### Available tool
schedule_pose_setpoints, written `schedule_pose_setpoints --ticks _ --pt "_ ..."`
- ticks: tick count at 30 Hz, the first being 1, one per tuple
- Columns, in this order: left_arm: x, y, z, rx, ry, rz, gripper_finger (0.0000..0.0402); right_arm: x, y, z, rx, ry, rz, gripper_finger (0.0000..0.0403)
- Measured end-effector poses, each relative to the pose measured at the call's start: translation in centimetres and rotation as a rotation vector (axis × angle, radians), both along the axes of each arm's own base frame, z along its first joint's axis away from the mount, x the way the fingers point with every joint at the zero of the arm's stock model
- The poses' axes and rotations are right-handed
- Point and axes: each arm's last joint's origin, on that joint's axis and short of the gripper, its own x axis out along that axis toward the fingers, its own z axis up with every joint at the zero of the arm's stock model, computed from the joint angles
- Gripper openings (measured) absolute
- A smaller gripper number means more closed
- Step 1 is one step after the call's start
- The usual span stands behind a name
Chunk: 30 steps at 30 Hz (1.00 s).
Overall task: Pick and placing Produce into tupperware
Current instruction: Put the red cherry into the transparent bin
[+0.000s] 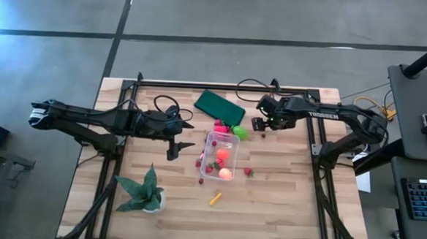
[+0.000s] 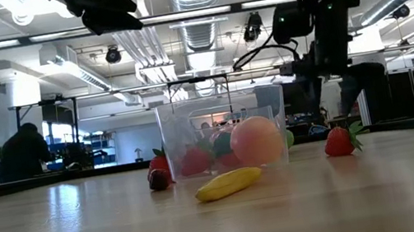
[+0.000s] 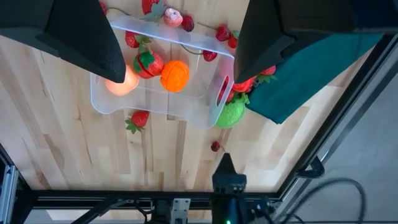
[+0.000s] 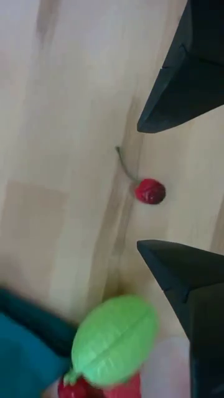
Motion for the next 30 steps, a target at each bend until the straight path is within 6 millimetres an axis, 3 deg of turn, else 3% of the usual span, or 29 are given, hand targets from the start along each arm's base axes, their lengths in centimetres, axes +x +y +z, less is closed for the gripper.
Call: schedule_pose_setpoints --ticks 6,14,30 --pt "0.0 0.0 0.0 0.001 -0.001 0.0 0.0283 -0.2 0.3 -2.2 0.115 0.042 -0.045 0.0287" --pt "0.0 0.0 0.0 0.009 0.0 0.0 0.0283 0.8 -0.1 -3.5 0.121 0.027 -0.07 0.0282" --pt "0.0 0.0 0.0 0.009 0.001 0.0 0.0283 1.0 -0.2 -4.5 0.129 0.073 -0.065 0.019"
